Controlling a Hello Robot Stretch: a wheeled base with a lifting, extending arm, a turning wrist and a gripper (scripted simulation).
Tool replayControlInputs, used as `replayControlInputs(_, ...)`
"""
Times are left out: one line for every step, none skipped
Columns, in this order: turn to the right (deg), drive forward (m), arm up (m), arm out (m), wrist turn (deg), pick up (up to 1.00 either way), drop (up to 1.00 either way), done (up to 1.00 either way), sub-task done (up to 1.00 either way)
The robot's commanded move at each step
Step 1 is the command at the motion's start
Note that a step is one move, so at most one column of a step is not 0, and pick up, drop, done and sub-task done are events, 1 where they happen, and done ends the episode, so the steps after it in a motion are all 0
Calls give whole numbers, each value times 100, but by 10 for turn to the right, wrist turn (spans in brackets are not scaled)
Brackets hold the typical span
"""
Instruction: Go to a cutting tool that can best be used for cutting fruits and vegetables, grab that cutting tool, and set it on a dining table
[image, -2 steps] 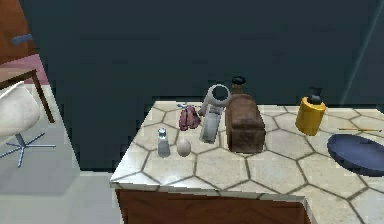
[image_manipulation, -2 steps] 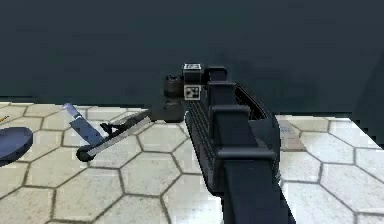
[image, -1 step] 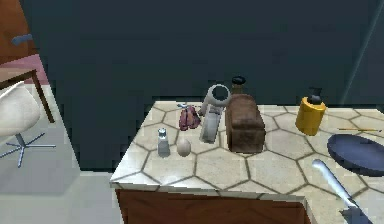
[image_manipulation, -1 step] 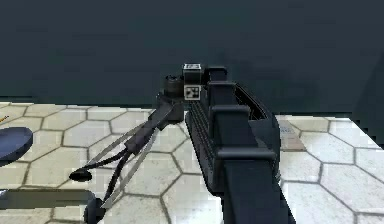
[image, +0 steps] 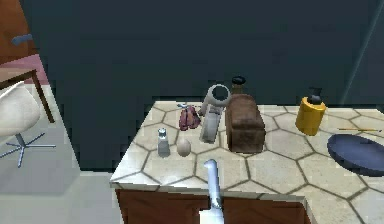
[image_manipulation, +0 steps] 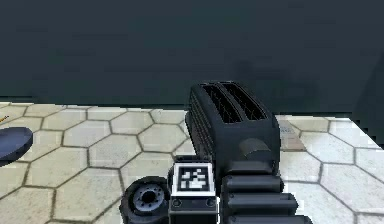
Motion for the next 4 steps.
replayControlInputs(-450, 0, 0, 0, 0, 0, 0, 0, 0)
replayControlInputs(-390, 0, 0, 0, 0, 0, 0, 0, 0)
replayControlInputs(0, 5, 0, 0, 0, 0, 0, 0, 0)
replayControlInputs(120, 0, 0, 0, 0, 0, 0, 0, 0)
